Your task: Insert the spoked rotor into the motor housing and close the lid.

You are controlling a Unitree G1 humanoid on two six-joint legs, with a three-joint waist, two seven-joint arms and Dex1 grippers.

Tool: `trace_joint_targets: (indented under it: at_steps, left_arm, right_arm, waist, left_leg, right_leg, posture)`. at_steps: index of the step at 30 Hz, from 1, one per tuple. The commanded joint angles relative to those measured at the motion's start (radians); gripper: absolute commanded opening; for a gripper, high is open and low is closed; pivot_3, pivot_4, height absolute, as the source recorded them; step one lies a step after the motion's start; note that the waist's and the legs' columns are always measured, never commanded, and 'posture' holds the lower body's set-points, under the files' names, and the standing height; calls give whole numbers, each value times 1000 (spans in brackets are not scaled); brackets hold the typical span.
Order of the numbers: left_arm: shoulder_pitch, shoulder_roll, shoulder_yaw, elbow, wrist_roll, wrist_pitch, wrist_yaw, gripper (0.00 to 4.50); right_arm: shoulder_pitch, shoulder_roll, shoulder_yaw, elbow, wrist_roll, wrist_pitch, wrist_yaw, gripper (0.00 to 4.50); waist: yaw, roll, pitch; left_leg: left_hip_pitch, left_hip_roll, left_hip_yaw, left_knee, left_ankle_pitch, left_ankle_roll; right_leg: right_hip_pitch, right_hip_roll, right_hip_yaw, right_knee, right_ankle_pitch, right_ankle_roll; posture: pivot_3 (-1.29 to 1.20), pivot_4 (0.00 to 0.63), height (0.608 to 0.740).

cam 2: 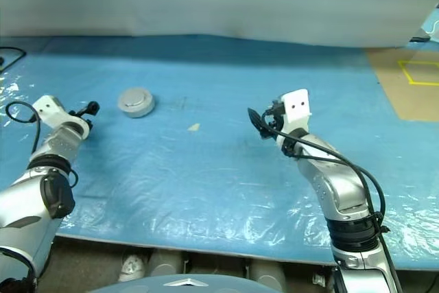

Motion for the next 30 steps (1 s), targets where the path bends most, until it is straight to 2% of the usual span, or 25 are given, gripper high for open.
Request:
trace_joint_targets:
  at_steps: [1, 5, 8, 12, 16, 21, 27, 30]
  left_arm:
    - [-63, 39, -6, -57, -3, -9, -183, 4468]
    - [-73, -2, -128, -279, -13, 72, -577, 4468]
    - [11, -60, -203, -570, -85, 208, -721, 4468]
    - [185, -143, -327, -940, -119, 318, -754, 4468]
    - [328, -210, -402, -1138, -123, 369, -718, 4468]
    - [282, -234, -320, -1032, -101, 320, -588, 4468]
    - [109, -153, -215, -711, -56, 175, -504, 4468]
    - [73, -128, -197, -624, -59, 144, -545, 4468]
  right_arm:
    - [1, -47, -16, -32, -50, -31, 43, 3889]
    - [7, -104, -38, -36, -81, -60, 104, 3889]
    - [10, -129, -27, -39, -114, -88, 134, 3889]
    - [17, -110, -14, -57, -127, -92, 144, 3889]
    - [47, -84, 11, -69, -148, -88, 142, 3889]
    - [65, -56, 15, -82, -166, -77, 139, 3889]
    - [48, -46, 3, -48, -180, -76, 142, 3889]
    - [44, -35, 11, -48, -189, -74, 141, 3889]
  waist:
    - [9, 0, 1]
    - [21, -2, 2]
    - [19, -1, 2]
    - [-1, 1, 2]
    - [-13, 1, 2]
    - [-14, 2, 3]
    - [-13, 2, 3]
    - [-14, 2, 3]
  left_leg:
    - [0, 0, 0, 0, 0, 0]
    - [-1, 1, 2, 0, 0, 0]
    - [-1, 0, 3, 0, 0, 0]
    - [0, 0, 4, -1, 0, 0]
    - [-1, 5, 5, -2, 0, 0]
    - [-1, 5, 6, 0, 0, 0]
    - [2, 4, 5, 1, 0, 0]
    - [1, 1, 4, 0, 0, 0]
  right_leg:
    - [0, 0, 0, 0, -1, -1]
    - [0, -2, -1, 0, -1, -1]
    - [0, -4, -1, 0, -1, -2]
    - [-1, -4, 0, 1, -2, -4]
    - [-4, 3, -1, 2, -4, -8]
    - [-3, 3, -2, 3, -4, -9]
    - [-1, 1, 0, 2, -3, -7]
    - [-1, 2, 0, 1, -3, -7]
  posture:
    - [0, 150, 740]
    - [0, 150, 740]
    - [0, 150, 740]
    - [0, 150, 740]
    - [0, 150, 740]
    - [0, 150, 740]
    - [0, 150, 740]
    - [0, 150, 740]
